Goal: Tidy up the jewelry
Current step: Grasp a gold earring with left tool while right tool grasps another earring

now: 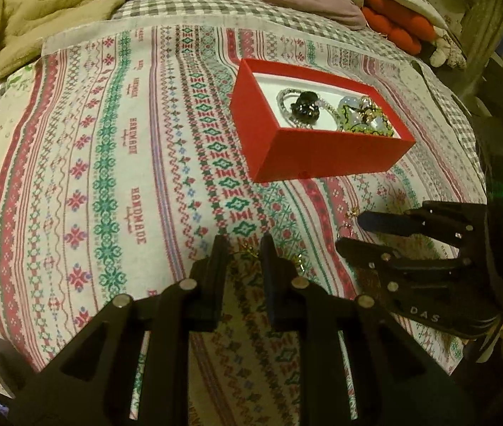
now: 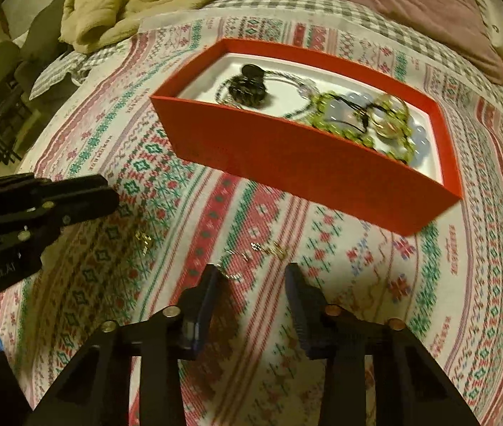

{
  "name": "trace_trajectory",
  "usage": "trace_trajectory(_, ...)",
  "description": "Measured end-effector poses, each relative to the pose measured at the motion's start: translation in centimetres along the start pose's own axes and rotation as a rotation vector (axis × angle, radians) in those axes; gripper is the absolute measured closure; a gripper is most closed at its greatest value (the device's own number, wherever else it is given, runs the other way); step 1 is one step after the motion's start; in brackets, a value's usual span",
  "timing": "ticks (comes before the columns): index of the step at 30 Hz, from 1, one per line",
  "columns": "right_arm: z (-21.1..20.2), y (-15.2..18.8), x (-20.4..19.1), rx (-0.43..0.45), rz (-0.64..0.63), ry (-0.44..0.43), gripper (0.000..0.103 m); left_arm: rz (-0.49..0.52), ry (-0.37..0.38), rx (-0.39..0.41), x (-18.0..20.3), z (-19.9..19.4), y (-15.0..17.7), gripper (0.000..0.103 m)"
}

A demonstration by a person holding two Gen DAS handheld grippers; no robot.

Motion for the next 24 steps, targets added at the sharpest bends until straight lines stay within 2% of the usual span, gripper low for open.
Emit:
trace_trajectory(8,0.4,-0.2,-0.6,0.008,-0.031,-0.021,0.073,0.021,-0.011,-0.024,0.4,0.4,0.6,0.082)
trace_trajectory(11,0.7,-0.4,-1.3,0.003,-0.044,-0.035,0.085,0.024,-0.019,-0.026,0.4,0.5,0.6,0.082)
trace_trajectory(16,0.6,-0.7,-1.6,0.002,-0.052,-0.038,0.086,0.014,-0.026,-0.031,0.3,0.5,0.6,0.082)
trace_trajectory(18,0.1,-0.6,-1.0,-0.003,-0.039,-0.055,0.099,0.008,-0.030,-0.034,0.2,0.4,0.6,0.082)
trace_trajectory(24,-1.7,-1.3,0.2,0.015,0.021,-0.098,0.099,-0.015,-0.038,-0.030,-0.1,-0.1,0.3,0.082)
Point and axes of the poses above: each gripper's, at about its wrist camera, not at the fingertips, and z roughly the way its jaws point, x to its right, y to its underside, the point moved 3 cm from there along z, roughly the way its jaws point, and after that the axes turned 13 degrees about x, right-handed, at the moved point
